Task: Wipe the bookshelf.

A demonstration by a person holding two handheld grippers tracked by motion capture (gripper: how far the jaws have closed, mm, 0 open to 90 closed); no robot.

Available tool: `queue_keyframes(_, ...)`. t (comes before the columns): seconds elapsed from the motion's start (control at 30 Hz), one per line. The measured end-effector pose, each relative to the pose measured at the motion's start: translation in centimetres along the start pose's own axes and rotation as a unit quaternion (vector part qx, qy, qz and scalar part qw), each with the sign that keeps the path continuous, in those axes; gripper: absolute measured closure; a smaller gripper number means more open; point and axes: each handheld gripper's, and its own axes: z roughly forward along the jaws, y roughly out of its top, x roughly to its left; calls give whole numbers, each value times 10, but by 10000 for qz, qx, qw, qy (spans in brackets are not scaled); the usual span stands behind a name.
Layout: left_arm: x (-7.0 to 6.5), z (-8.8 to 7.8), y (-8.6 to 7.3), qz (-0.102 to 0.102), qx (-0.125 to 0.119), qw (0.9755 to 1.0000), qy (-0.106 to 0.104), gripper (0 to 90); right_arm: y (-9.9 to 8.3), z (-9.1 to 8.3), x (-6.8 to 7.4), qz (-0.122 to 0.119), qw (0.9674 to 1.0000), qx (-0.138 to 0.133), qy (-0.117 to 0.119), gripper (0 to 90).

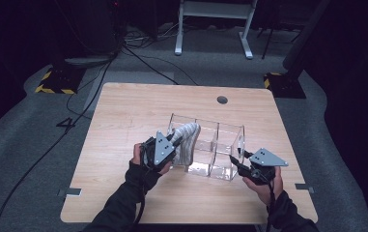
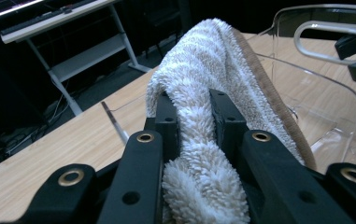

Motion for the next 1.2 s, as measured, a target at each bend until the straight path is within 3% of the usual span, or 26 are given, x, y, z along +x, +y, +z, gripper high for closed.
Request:
queue_keyframes(0.3, -11, 22, -22, 95, 503, 9983, -262, 766, -1, 0, -1, -8, 10000, -33, 33, 578)
queue_keyframes(0.47, -24, 19, -34, 291, 711, 9966, -282, 767, -2, -1, -1, 4, 9999, -83, 58, 578)
queue_keyframes(0.6, -28, 17, -43, 304, 882, 9948, -404, 767, -3, -2, -1, -22, 9999, -91, 72, 581)
queue_keyframes(0.73, -35, 18, -56, 448, 1198, 9907, -471, 767, -3, -2, 0, -18, 9999, -92, 100, 588)
queue_keyframes(0.87, -33, 20, -67, 404, 1466, 9863, -638, 767, -3, -3, 0, -15, 9999, -102, 118, 592)
queue_keyframes(1.0, -32, 18, -64, 445, 1422, 9870, -598, 767, -3, -3, 0, -18, 9999, -105, 125, 592)
queue_keyframes(1.2, -24, 9, -39, 346, 810, 9951, -452, 770, -3, -3, 2, -37, 9999, -97, 112, 590)
